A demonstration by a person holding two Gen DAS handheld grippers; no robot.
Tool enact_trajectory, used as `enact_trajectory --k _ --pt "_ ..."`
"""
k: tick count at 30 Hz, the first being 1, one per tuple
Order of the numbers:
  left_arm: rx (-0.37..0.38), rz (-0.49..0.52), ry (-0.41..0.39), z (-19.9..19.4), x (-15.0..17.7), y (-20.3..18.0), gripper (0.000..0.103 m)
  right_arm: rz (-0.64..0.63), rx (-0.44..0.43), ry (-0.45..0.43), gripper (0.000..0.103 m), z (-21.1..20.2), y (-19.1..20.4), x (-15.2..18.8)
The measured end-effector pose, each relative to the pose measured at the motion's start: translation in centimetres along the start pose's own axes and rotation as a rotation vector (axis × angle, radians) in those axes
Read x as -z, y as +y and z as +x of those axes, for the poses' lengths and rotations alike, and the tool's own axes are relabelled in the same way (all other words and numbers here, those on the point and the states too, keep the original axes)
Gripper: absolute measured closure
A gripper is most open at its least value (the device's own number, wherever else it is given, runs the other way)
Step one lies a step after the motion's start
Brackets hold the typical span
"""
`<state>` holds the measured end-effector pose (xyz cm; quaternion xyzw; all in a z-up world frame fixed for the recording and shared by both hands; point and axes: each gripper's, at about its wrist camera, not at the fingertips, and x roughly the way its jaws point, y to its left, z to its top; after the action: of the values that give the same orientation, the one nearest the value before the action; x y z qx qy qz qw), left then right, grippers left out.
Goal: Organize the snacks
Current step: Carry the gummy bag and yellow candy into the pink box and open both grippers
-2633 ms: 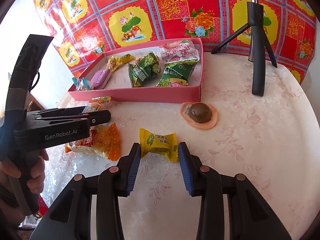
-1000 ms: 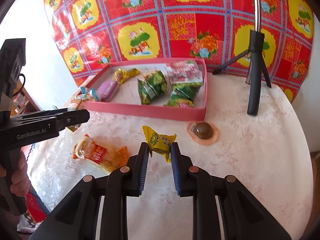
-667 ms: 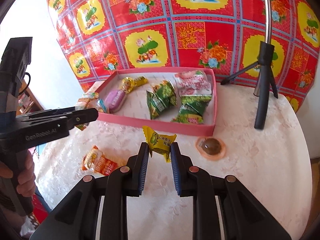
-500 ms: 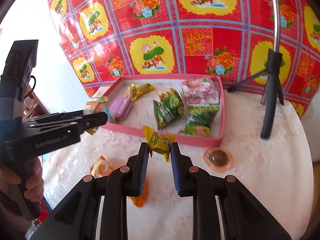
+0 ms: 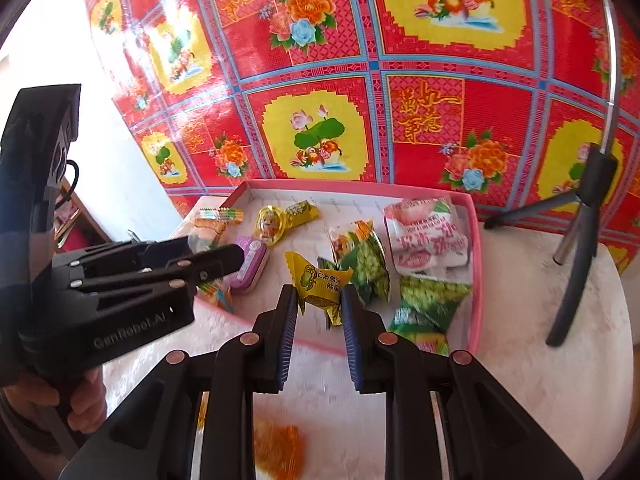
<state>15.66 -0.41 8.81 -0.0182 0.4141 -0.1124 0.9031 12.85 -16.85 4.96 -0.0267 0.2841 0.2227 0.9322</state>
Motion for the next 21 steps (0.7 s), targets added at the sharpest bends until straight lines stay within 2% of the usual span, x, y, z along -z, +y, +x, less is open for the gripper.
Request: enact_trajectory --k 21 --pt "-0.037 -0.037 0.044 6.6 -3.4 2.2 0.067 0.064 0.018 0.009 0.08 6.6 -2.1 -4.0"
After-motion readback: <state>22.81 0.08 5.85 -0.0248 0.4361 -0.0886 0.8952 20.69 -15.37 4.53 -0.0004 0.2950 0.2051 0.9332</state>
